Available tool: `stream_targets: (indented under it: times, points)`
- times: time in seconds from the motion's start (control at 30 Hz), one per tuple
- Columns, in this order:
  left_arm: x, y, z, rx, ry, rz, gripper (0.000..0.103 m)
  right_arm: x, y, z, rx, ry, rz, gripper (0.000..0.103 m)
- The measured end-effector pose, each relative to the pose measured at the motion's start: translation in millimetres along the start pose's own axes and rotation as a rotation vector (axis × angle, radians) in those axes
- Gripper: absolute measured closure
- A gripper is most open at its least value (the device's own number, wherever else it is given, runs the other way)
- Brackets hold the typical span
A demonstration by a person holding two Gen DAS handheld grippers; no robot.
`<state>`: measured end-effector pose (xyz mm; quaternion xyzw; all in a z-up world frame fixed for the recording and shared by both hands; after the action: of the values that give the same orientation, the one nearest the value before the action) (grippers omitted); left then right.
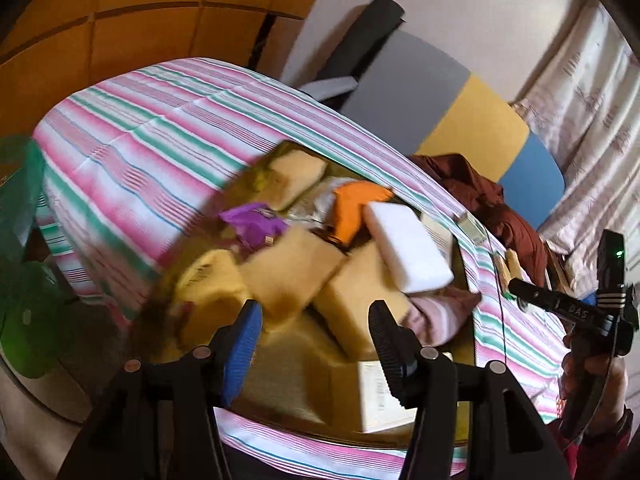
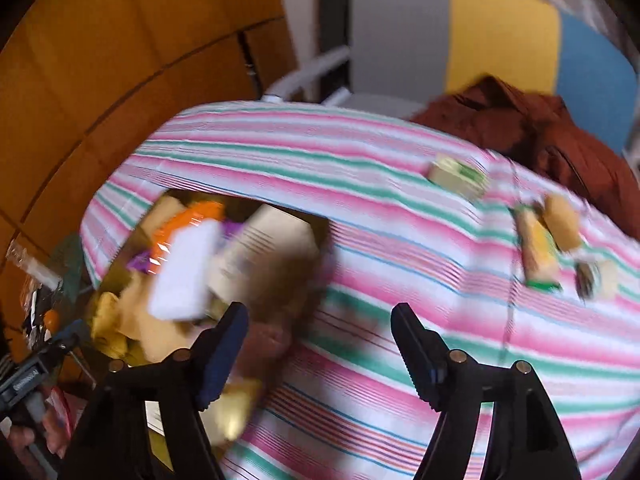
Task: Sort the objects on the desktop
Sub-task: 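Move both empty tools back over the table toward the remaining items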
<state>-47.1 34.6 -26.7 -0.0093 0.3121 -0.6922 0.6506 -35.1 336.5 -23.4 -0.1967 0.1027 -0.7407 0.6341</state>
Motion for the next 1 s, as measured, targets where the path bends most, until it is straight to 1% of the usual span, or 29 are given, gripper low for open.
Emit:
stream_targets:
  times: [0.17,0.27,0.3,0.4,0.6,0.77,0.87,0.93,1.0]
  points:
    - [-39.6,3.4,-8.5,0.025,0.026,-0.079,0.047,-52.3,23.4,-9.9,0.064,0.057,-0.062,0.028]
    - [-64.1,5.1,-11.2,0.034,0.039,-0.128,0.047,-84.3,36.4,-11.8,0.097,0.066,-0.119,0.028]
    - [-77.5,6.1,-12.7,0.036,0.05,-0.156,0.047,-95.9,40.3,-12.1,0.108,0.07,-0.141,0.028]
    - [-104.9,9.1,-15.8,0.043,0.062,-0.215,0.047,-128.9,47.7,-9.8,0.119,0.091,-0.204,0.028]
    - [-165.0,12.2,-31.4,0.075,0.106,-0.322,0.047,-189.4,58.1,-1.0,0.134,0.15,-0.284,0.028]
    - [-205.5,22.5,-53.2,0.133,0.112,-0.403,0.047,-234.4,63.4,5.2,0.135,0.196,-0.35,0.026]
    - [-224.5,30.8,-64.8,0.165,0.118,-0.432,0.047,-260.2,61.3,8.8,0.13,0.224,-0.369,0.022]
    - [-235.4,35.1,-70.8,0.177,0.117,-0.454,0.047,-276.7,56.4,11.4,0.108,0.234,-0.37,0.014]
    - [-243.4,38.4,-76.6,0.189,0.115,-0.472,0.047,-290.2,46.8,12.9,0.076,0.231,-0.354,0.009]
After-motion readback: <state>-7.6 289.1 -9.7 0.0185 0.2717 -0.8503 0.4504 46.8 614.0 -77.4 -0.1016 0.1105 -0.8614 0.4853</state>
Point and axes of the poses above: each gripper's, at about its wrist camera, not at the fingertips, and z roughly against the way its jaws point, x to its left, y to its underside, the point moved 6 cm from there along -z, roughly the way its jaws point, and after that the axes turned 7 degrees about x, right-handed, at the moved point
